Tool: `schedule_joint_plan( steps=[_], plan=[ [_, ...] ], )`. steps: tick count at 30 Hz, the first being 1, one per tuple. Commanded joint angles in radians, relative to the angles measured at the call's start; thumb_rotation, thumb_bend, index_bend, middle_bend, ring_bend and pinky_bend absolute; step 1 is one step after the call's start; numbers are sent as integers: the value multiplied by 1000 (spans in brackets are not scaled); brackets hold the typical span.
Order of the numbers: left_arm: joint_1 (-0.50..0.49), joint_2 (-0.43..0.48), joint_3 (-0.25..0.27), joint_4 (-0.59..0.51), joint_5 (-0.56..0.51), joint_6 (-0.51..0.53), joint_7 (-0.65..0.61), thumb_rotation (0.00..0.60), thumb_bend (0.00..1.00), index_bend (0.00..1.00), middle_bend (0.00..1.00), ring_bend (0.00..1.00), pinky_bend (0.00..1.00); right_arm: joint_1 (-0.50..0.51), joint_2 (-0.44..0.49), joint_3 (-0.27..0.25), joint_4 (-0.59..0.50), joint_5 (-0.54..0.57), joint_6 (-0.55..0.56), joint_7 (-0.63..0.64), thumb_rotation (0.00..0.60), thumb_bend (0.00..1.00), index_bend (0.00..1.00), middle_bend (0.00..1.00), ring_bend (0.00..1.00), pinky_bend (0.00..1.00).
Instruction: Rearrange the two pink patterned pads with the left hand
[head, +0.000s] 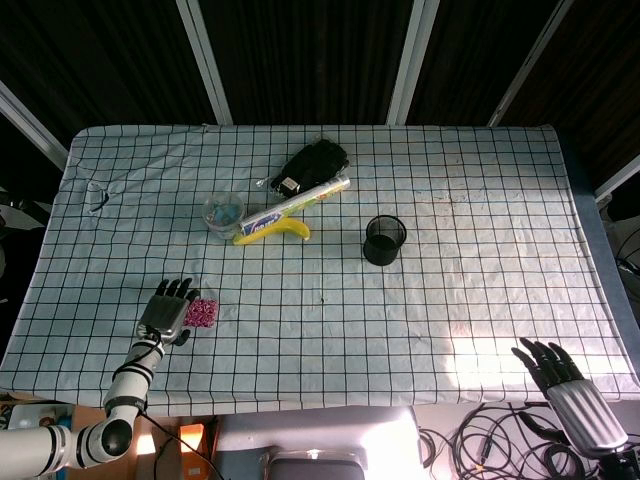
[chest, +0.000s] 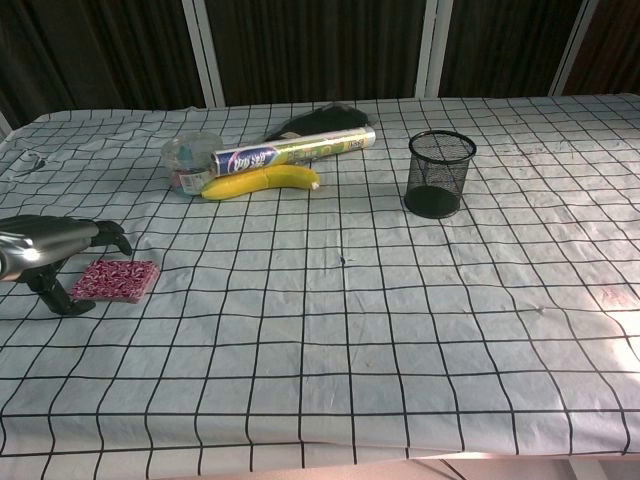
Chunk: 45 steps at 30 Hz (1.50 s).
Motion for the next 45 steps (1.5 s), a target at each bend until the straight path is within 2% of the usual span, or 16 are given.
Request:
schedule_joint_plan(
  steps=[1,9,21,25,36,40,45],
  plan=[
    [0,-1,0,1,0,0,1,600,337,189,0,0,0,0,0,0,-1,0,-1,-1,600,199,0,0,0,0],
    [2,-11,1,20,0,-2,0,600,337,219,0,0,0,4,-3,0,-4,-6,-4,-7,600,198,0,0,0,0],
    [9,-32,-9,51,19,0,-18,600,333,373,0,0,0,3,-4,-2,-4,0,-10,-11,600,199,0,0,0,0],
    [15,-32,-10,49,32,5,-26,600,333,385,0,0,0,4,-5,-2,-3,-1,-10,-12,600,199,0,0,0,0],
    [27,-19,-16,28,46,22,-30,600,333,358,0,0,0,6,-6,-2,-6,-1,-13,-16,600,199,0,0,0,0],
    [38,-7,-19,14,74,37,-49,600,333,408,0,0,0,7,-6,-2,-6,1,-16,-17,600,198,0,0,0,0],
    [72,52,-11,-53,146,83,-87,600,332,468,0,0,0,8,-6,-1,-7,5,-22,-18,600,198,0,0,0,0]
  ],
)
